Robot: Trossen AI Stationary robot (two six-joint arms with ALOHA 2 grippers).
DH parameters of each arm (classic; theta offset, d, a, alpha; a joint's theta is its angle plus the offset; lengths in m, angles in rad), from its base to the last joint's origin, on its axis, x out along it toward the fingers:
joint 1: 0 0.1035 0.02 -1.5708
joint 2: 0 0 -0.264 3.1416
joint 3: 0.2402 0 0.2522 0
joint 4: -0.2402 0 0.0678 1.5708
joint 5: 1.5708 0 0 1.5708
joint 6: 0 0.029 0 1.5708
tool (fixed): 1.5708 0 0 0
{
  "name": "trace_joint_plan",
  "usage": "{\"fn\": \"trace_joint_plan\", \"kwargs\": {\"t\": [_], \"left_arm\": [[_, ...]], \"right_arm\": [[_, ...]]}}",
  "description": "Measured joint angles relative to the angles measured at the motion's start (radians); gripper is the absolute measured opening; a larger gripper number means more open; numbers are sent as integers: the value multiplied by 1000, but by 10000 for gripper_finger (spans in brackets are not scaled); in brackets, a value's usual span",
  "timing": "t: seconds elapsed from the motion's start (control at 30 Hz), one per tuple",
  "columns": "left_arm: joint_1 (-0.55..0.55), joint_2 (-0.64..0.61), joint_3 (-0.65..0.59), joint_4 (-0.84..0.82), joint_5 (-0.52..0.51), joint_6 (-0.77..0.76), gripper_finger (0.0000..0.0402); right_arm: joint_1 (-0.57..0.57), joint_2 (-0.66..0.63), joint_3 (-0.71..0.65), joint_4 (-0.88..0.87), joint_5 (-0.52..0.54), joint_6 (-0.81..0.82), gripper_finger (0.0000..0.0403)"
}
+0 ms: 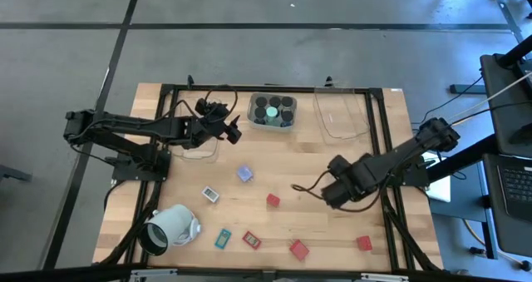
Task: Pick & Place Office items
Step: Put the bottom right red charger adapter into the right transparent bin
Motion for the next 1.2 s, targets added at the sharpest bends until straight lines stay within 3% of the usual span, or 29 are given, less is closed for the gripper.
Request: {"fn": "trace_joint_plan", "kwargs": {"t": [0.17,0.4,0.53,0.8,1.2], "left_arm": [[-16,0,0,-1,0,-17,278],[-61,0,0,-3,0,-50,278],[-101,0,0,-32,0,-106,278],[-187,0,0,-50,0,-149,278],[-280,0,0,-45,-17,-175,278]], "right_arm": [[10,0,-70,54,-71,-7,251],[56,0,-132,148,-332,167,255],[120,1,-140,172,-415,320,274],[220,1,-140,286,-448,616,330],[303,5,-140,341,-398,753,348]]}}
